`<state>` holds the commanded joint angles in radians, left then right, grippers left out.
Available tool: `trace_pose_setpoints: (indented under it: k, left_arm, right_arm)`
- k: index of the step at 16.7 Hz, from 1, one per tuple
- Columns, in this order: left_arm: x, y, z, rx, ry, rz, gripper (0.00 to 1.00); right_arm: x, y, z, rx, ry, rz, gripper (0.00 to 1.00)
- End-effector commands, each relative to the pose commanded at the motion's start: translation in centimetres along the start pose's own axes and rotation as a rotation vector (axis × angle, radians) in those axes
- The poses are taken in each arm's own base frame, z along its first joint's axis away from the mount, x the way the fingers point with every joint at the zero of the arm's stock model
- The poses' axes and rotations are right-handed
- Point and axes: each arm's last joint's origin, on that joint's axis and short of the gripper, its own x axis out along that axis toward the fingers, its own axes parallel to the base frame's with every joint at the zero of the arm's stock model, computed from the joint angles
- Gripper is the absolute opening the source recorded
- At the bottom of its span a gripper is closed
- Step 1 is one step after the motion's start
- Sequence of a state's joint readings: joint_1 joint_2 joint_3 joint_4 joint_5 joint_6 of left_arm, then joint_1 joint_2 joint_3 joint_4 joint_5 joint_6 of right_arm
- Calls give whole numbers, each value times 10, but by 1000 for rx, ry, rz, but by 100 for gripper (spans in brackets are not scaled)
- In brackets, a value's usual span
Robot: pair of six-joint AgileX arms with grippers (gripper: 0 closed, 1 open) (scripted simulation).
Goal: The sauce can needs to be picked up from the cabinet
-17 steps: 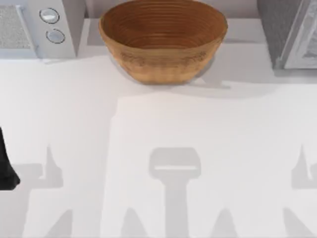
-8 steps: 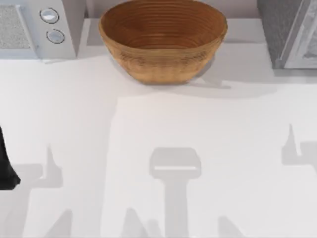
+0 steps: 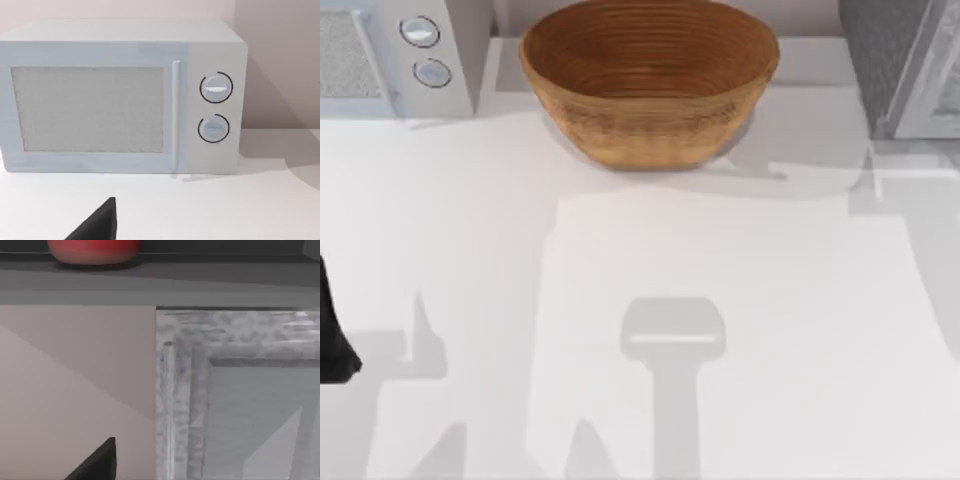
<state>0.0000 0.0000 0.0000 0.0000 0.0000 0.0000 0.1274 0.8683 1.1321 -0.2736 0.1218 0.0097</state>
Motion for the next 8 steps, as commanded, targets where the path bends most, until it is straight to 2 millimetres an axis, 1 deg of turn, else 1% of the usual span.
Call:
trace_pose_setpoints:
  k: [2, 4, 6, 8]
  left_arm:
    - [0, 0, 0, 0, 0, 0, 100]
    - [0, 0, 0, 0, 0, 0, 100]
    - [0, 0, 0, 0, 0, 0, 100]
    - [0, 0, 0, 0, 0, 0, 100]
  right_arm:
    - [21, 6, 31, -1, -1, -2, 100]
    - [42, 12, 54, 0, -3, -4, 100]
    - [60, 18, 71, 1, -4, -6, 100]
    - [73, 22, 82, 2, -6, -9, 100]
